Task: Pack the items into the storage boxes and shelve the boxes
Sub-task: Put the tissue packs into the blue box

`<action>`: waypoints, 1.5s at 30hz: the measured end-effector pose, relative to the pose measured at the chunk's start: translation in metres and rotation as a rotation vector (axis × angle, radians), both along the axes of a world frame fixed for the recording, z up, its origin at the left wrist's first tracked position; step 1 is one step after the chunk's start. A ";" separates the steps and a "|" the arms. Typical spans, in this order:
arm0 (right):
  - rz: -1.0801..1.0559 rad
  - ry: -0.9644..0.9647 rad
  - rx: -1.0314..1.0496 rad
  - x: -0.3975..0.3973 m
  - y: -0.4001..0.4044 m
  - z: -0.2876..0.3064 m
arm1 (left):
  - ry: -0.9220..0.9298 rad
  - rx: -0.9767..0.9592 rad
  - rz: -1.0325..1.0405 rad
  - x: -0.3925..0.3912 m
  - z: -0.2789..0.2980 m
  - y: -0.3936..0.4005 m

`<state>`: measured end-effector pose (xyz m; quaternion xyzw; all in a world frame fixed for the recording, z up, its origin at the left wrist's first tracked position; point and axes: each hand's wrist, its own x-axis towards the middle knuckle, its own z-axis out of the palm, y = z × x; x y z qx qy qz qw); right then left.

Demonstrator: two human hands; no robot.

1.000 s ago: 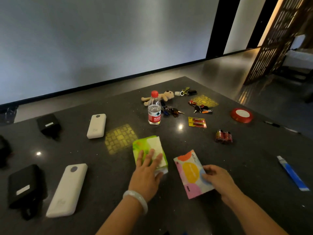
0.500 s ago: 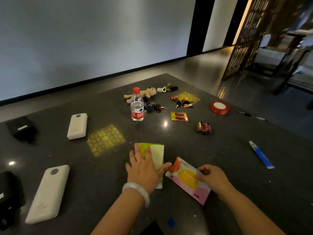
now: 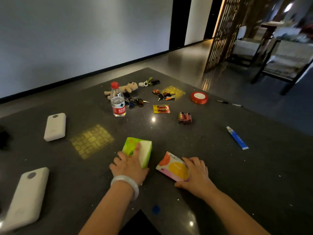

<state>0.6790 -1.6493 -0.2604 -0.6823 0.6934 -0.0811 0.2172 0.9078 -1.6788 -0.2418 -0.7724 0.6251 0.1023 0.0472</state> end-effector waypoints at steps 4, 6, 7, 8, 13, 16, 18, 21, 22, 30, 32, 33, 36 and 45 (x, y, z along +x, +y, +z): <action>-0.068 0.024 0.046 -0.030 0.017 0.001 | 0.012 -0.082 -0.080 -0.009 -0.001 0.010; -0.100 0.035 0.045 -0.047 0.031 0.002 | 0.030 -0.104 -0.127 -0.022 -0.003 0.018; -0.116 0.035 0.052 -0.055 0.038 0.004 | 0.048 -0.111 -0.151 -0.030 -0.003 0.022; -0.126 0.036 0.063 -0.062 0.045 0.005 | 0.073 -0.116 -0.169 -0.036 -0.002 0.025; -0.242 -0.027 0.043 -0.103 0.085 0.027 | 0.222 -0.102 -0.233 -0.084 0.010 0.044; -0.353 -0.023 -0.125 -0.142 0.111 0.059 | 0.283 -0.132 -0.327 -0.121 0.027 0.058; -0.409 0.002 -0.237 -0.173 0.131 0.085 | 0.303 -0.152 -0.402 -0.147 0.041 0.069; -0.492 0.113 -0.367 -0.224 0.173 0.118 | 0.321 -0.176 -0.545 -0.195 0.062 0.091; -0.523 0.159 -0.392 -0.241 0.189 0.126 | 0.320 -0.190 -0.598 -0.213 0.069 0.100; -0.849 0.209 -0.490 -0.349 0.323 0.139 | 0.421 -0.265 -1.092 -0.329 0.111 0.184; -0.928 0.177 -0.523 -0.370 0.355 0.133 | 0.408 -0.281 -1.205 -0.357 0.120 0.209; -0.952 0.166 -0.549 -0.378 0.366 0.129 | 0.400 -0.278 -1.254 -0.367 0.123 0.219; -0.998 0.125 -0.628 -0.394 0.392 0.117 | 0.408 -0.187 -1.397 -0.396 0.131 0.248; -0.955 -0.078 -0.664 -0.407 0.401 0.095 | 0.204 0.202 -1.768 -0.428 0.119 0.299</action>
